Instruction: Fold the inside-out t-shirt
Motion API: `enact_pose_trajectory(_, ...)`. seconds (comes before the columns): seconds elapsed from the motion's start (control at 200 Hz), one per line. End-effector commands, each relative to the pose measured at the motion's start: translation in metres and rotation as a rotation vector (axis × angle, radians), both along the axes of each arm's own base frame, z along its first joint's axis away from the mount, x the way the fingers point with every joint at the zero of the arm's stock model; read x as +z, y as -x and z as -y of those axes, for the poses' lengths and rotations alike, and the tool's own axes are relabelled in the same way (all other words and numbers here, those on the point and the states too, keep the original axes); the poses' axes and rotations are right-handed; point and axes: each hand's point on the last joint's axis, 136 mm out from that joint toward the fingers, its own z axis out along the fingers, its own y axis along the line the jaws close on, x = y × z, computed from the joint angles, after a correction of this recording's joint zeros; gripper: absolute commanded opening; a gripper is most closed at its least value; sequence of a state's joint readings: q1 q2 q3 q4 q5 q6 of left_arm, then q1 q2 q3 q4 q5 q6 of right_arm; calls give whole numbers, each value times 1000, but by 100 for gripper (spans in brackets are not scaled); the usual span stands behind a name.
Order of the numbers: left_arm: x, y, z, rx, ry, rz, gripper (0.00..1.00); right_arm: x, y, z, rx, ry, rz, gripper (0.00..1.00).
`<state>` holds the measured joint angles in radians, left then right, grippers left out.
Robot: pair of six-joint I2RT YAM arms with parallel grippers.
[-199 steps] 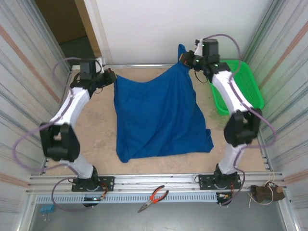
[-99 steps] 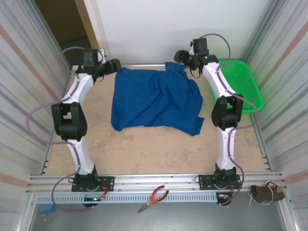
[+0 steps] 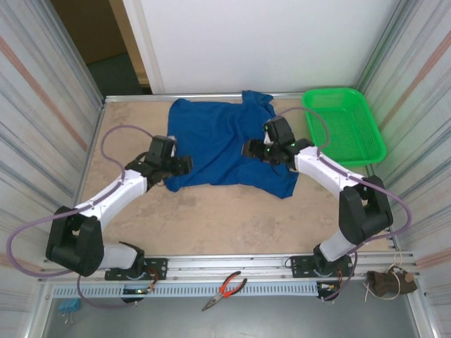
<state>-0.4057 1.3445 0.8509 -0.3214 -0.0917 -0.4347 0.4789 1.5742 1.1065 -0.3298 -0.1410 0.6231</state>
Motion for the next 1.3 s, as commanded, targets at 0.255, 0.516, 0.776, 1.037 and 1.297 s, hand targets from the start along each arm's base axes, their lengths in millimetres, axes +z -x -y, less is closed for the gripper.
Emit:
enact_pose_trajectory(0.255, -53, -8, -25, 105, -246, -86, 62, -70, 14, 8, -86, 182, -98, 69)
enact_pose_trajectory(0.516, -76, -17, -18, 94, -257, -131, 26, -109, 21, 25, -148, 250, -162, 47)
enact_pose_trajectory(0.776, -33, -23, -14, 53, -210, -60, 0, -98, 27, 63, -239, 224, -147, 0)
enact_pose_trajectory(1.037, 29, -24, -28, 50, 134, 27, 0, -76, 35, 80, -273, 173, -122, 0)
enact_pose_trajectory(1.297, 16, -10, -51, 130, 208, -21, 58, -77, 38, 74, -263, 158, -129, 0)
